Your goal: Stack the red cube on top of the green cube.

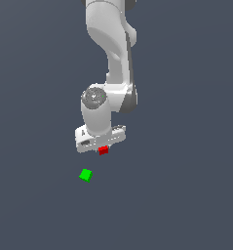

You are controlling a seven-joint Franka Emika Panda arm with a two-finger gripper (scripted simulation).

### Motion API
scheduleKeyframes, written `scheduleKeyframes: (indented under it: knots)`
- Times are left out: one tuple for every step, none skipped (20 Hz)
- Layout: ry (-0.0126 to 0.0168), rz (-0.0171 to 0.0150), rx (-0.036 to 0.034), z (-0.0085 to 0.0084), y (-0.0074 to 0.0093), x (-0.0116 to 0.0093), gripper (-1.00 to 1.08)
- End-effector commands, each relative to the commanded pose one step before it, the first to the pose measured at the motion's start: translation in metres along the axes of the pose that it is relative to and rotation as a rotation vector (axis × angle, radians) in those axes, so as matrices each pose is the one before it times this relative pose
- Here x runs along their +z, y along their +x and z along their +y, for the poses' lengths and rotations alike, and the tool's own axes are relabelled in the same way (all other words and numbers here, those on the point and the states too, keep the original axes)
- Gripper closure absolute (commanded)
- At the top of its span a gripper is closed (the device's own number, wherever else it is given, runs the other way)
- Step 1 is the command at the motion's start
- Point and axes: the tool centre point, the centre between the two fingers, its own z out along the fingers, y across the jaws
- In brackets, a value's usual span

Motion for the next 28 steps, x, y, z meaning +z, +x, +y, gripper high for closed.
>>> scheduleKeyframes:
  knots:
    - [-0.00037, 0.00051, 0.00012, 0.01281, 0.00794, 0.00474, 1.08]
    - [0.0, 0.0, 0.0, 0.00534, 0.00341, 0.00212, 1.08]
    - [0.0, 0.0, 0.0, 0.00526, 0.00338, 0.00208, 1.08]
    - [0.0, 0.0, 0.0, 0.00514, 0.00331, 0.00203, 1.08]
    - [0.0, 0.0, 0.0, 0.00501, 0.00325, 0.00197, 1.08]
    - [0.00004, -0.00048, -0.00008, 0.00484, 0.00325, 0.00222, 1.08]
    - [0.0, 0.0, 0.0, 0.00477, 0.00312, 0.00186, 1.08]
    - [0.0, 0.0, 0.0, 0.00464, 0.00306, 0.00181, 1.08]
    - [0.0, 0.0, 0.0, 0.00452, 0.003, 0.00176, 1.08]
    - [0.0, 0.0, 0.0, 0.0044, 0.00293, 0.0017, 1.08]
    - [0.0, 0.0, 0.0, 0.00429, 0.00287, 0.00165, 1.08]
    - [0.0, 0.0, 0.0, 0.00417, 0.00281, 0.0016, 1.08]
    - [0.0, 0.0, 0.0, 0.00398, 0.0027, 0.00152, 1.08]
    - [0.0, 0.0, 0.0, 0.00367, 0.00251, 0.0014, 1.08]
    - [0.0, 0.0, 0.0, 0.00338, 0.00232, 0.00128, 1.08]
    - [0.0, 0.0, 0.0, 0.00309, 0.00215, 0.00117, 1.08]
    - [0.0, 0.0, 0.0, 0.00283, 0.00198, 0.00106, 1.08]
    - [0.0, 0.0, 0.0, 0.00258, 0.00182, 0.00096, 1.08]
    - [0.0, 0.0, 0.0, 0.00235, 0.00167, 0.00087, 1.08]
    - [0.00045, -0.00007, 0.00019, 0.00228, 0.00146, 0.00098, 1.08]
    - [0.0, 0.0, 0.0, 0.00191, 0.00138, 0.0007, 1.08]
    - [0.0, 0.0, 0.0, 0.0017, 0.00124, 0.00062, 1.08]
    - [0.0, 0.0, 0.0, 0.0015, 0.00111, 0.00055, 1.08]
    - [0.0, 0.0, 0.0, 0.00132, 0.00099, 0.00047, 1.08]
    - [0.0, 0.0, 0.0, 0.00113, 0.00086, 0.0004, 1.08]
    - [0.0, 0.0, 0.0, 0.00096, 0.00075, 0.00034, 1.08]
    - [0.0, 0.0, 0.0, 0.0008, 0.00063, 0.00028, 1.08]
    - [0.0, 0.0, 0.0, 0.00064, 0.00051, 0.00022, 1.08]
